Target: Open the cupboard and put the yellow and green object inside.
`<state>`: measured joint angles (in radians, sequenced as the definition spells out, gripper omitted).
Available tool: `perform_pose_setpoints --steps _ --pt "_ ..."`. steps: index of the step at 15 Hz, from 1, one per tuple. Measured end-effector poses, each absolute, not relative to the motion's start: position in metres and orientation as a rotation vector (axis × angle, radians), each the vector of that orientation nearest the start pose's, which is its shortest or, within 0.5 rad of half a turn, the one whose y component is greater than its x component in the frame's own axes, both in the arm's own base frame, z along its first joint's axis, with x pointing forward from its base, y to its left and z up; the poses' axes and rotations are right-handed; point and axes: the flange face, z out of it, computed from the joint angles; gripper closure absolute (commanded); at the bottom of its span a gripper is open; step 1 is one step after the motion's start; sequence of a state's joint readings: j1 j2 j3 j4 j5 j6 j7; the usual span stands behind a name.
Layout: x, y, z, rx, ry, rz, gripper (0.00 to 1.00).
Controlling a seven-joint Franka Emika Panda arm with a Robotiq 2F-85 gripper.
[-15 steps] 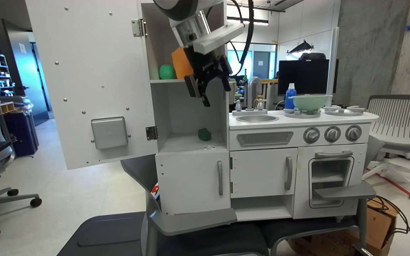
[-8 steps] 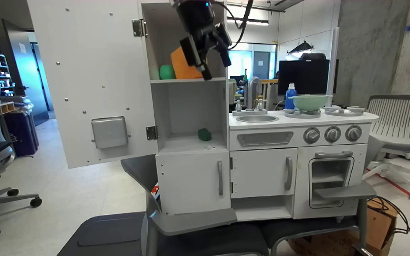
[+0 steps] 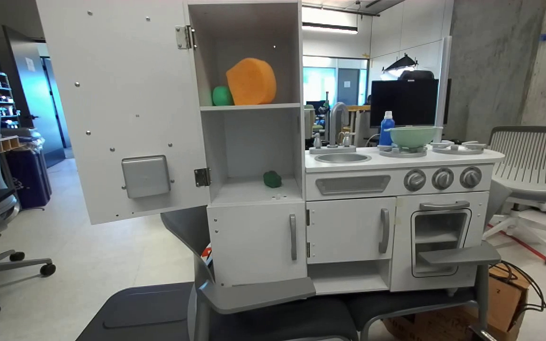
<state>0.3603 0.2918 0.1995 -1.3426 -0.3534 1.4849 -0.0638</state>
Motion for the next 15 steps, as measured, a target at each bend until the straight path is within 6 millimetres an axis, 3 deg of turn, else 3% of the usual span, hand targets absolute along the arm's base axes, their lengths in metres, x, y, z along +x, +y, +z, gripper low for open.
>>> perform_pose_setpoints --steps 3,9,12,15 --pt "0.51 0.288 0.574 -3.26 -0.904 0.133 0.0" --pt "0.427 0.296 0.556 -3.228 -0.428 0.085 0.0" --pt "0.39 0.281 0.547 -3.239 -0.195 0.02 0.0" --pt "0.35 0.252 0.54 -3.255 0.041 -0.049 0.0"
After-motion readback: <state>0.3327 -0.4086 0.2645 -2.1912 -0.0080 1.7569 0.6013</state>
